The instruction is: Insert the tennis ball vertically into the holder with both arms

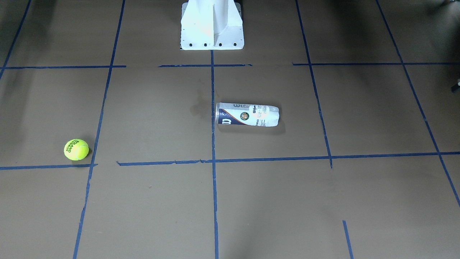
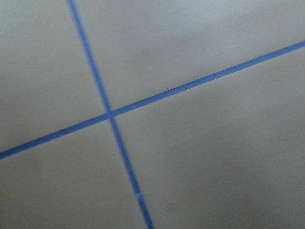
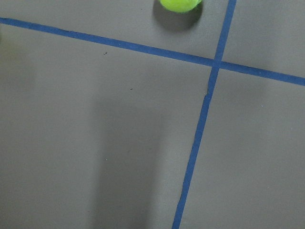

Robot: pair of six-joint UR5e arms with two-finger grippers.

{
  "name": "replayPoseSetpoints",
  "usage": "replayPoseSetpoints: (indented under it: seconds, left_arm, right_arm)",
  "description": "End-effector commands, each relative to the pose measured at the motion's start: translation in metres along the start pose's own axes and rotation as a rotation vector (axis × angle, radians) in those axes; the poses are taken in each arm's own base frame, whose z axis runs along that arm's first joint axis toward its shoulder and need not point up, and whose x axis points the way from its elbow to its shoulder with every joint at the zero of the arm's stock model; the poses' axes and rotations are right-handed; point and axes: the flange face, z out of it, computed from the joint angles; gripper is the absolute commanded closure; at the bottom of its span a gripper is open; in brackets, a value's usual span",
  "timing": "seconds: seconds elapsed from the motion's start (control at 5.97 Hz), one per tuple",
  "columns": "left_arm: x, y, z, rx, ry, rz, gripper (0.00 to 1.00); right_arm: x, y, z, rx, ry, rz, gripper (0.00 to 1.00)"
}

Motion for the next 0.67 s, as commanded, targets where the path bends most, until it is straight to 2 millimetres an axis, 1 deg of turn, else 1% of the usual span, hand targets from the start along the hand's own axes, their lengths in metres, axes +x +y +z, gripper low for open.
replayPoseSetpoints:
  seconds: [0.0,0.17,0.34,0.5]
  left_arm:
    - [0.055,-0.081,0.005,0.04,0.033,0.165,0.0]
    - [0.084,-0.117,0.014,0.043,0.022,0.237,0.0]
    - [0.134,-0.152,0.026,0.045,0.036,0.258,0.0]
    - [0.189,-0.181,0.059,0.027,0.017,0.321,0.0]
  right_arm:
    - [0.0,0.0,0.0,0.0,0.001,0.0,0.0]
    - [-0.001,0.0,0.0,0.001,0.0,-0.001,0.0]
    - [0.0,-0.001,0.0,0.001,0.001,-0.002,0.0]
    - [0.0,-0.001,0.0,0.001,0.001,-0.002,0.0]
